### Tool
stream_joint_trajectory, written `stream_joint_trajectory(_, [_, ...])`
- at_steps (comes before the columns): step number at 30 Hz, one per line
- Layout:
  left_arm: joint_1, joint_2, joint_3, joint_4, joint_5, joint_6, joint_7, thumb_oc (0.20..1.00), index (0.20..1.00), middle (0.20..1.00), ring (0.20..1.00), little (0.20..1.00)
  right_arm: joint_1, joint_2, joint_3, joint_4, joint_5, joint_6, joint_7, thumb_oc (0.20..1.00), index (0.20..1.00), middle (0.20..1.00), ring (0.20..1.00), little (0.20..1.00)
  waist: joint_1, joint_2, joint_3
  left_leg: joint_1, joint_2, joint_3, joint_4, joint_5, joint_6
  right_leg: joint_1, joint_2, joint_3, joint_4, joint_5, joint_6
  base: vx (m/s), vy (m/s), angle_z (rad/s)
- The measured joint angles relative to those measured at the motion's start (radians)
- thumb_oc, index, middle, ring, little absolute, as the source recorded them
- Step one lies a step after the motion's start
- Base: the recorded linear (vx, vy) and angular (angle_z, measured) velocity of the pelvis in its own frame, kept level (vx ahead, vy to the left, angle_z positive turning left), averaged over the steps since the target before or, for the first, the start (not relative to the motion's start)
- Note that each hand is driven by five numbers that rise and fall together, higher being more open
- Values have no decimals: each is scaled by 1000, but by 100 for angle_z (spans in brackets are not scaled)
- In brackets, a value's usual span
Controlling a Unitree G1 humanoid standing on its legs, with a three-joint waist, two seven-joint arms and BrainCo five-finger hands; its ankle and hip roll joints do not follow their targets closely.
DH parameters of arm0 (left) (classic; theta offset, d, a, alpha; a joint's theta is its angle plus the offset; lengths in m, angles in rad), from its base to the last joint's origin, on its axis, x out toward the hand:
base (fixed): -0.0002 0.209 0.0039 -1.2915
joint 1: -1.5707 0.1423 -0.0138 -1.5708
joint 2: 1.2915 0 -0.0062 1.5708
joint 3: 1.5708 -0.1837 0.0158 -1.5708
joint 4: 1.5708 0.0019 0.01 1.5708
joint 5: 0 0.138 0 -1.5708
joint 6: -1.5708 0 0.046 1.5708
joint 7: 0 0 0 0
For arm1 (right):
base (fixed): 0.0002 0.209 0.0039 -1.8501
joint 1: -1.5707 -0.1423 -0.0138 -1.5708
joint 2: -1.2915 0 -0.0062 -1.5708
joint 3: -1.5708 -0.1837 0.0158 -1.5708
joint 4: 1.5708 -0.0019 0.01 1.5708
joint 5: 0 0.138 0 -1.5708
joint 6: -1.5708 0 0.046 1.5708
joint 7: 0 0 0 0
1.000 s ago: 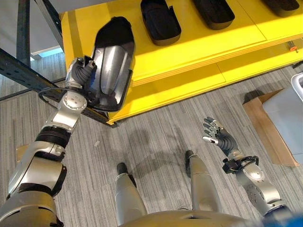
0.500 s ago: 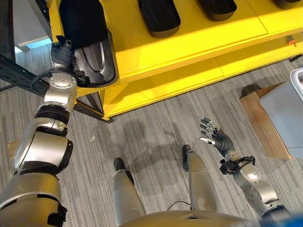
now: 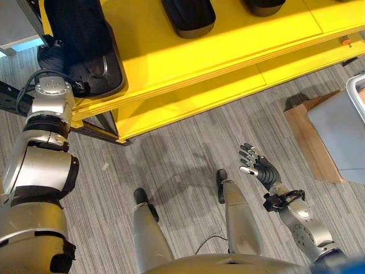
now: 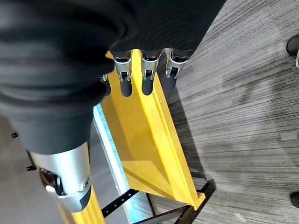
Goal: Move parts from the plastic box to the shelf.
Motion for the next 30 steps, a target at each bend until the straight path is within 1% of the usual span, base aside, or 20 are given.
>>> stream_joint_trajectory(2, [-1, 2, 0, 2, -4, 0, -1, 200, 200, 200, 200, 200, 5, 2, 0, -8, 2, 0, 1, 1000, 1000, 1000, 1000, 1000, -3, -4, 0, -4, -3, 0, 2, -3, 2, -1, -2, 2, -10, 3, 1, 11, 38, -3])
stream_joint_trajectory(3, [-11, 4, 3, 5, -40, -1, -1, 200, 200, 200, 200, 200, 15, 2, -1, -13, 7, 0, 5, 1000, 1000, 1000, 1000, 1000, -7, -7, -2, -23, -3, 0, 6, -5, 5, -18, -1, 4, -20, 13, 3, 4, 36, -9])
stream_joint_trajectory(4, [-30, 6, 12, 19, -42, -2, 0, 200, 200, 200, 200, 200, 16, 2, -1, -13, 11, 0, 6, 1000, 1000, 1000, 1000, 1000, -9, -10, -3, -52, -3, 0, 15, -4, 4, -40, 0, 6, -25, 28, 5, 9, 26, -11])
stream_joint_trajectory(5, [-31, -4, 11, 32, -73, -1, 1, 200, 200, 200, 200, 200, 17, 8, -1, -14, 11, 0, 5, 1000, 1000, 1000, 1000, 1000, -18, -17, -3, -61, -4, 5, 29, -7, 9, -46, -1, 14, -26, 32, 8, 5, 44, -9])
stream_joint_trajectory(7, [-47, -5, 12, 31, -113, -4, 6, 200, 200, 200, 200, 200, 17, 9, -1, -18, 11, 0, 7, 1000, 1000, 1000, 1000, 1000, -23, -19, -4, -71, -6, 5, 42, -12, 13, -50, -2, 20, -27, 35, 13, -4, 29, -4])
stream_joint_trajectory(13, [-68, 2, 12, 32, -149, -3, 12, 200, 200, 200, 200, 200, 18, 9, -3, -17, 11, 0, 7, 1000, 1000, 1000, 1000, 1000, -24, -20, -5, -91, -8, 19, 55, -19, 24, -72, -3, 36, -50, 53, 17, -7, 26, -7])
stream_joint_trajectory(16, [-87, 3, 12, 31, -150, -4, 12, 200, 200, 200, 200, 200, 20, 8, -6, -17, 12, 0, 9, 1000, 1000, 1000, 1000, 1000, -25, -21, -16, -117, -8, 26, 61, -20, 26, -96, -1, 43, -60, 73, 20, -2, 24, -8])
stream_joint_trajectory(17, [-98, 2, 12, 31, -150, -5, 13, 432, 432, 432, 432, 432, 21, 8, -9, -17, 13, 0, 9, 1000, 1000, 1000, 1000, 1000, -25, -21, -16, -126, -8, 27, 71, -21, 27, -103, -1, 47, -61, 76, 22, 1, 9, -5])
stream_joint_trajectory(18, [-100, 2, 12, 31, -155, -5, 12, 1000, 1000, 1000, 1000, 1000, 21, 8, -9, -17, 13, 0, 9, 1000, 1000, 1000, 1000, 1000, -25, -21, -17, -127, -8, 31, 75, -23, 29, -103, -2, 52, -62, 77, 23, 6, 4, -4])
stream_joint_trajectory(21, [-111, 2, 12, 31, -194, -5, 11, 1000, 1000, 1000, 1000, 1000, 24, 8, -9, -17, 19, 0, 17, 1000, 1000, 1000, 1000, 1000, -25, -26, -28, -127, -8, 33, 81, -27, 30, -103, -3, 54, -62, 78, 23, 3, -3, -2])
stream_joint_trajectory(26, [-111, 3, 12, 29, -237, -5, 11, 1000, 1000, 1000, 1000, 1000, 43, 7, -10, -17, 22, 1, 19, 1000, 1000, 1000, 1000, 1000, -21, -26, -32, -127, -8, 33, 85, -27, 30, -104, -3, 55, -66, 78, 23, 0, 0, 0])
stream_joint_trajectory(30, [-112, 3, 12, 29, -277, -6, 11, 1000, 1000, 1000, 1000, 1000, 44, 7, -11, -17, 37, 6, 21, 1000, 1000, 1000, 1000, 1000, -21, -22, -77, -155, -8, 37, 87, -27, 30, -135, -2, 60, -64, 87, 26, -6, -4, -2])
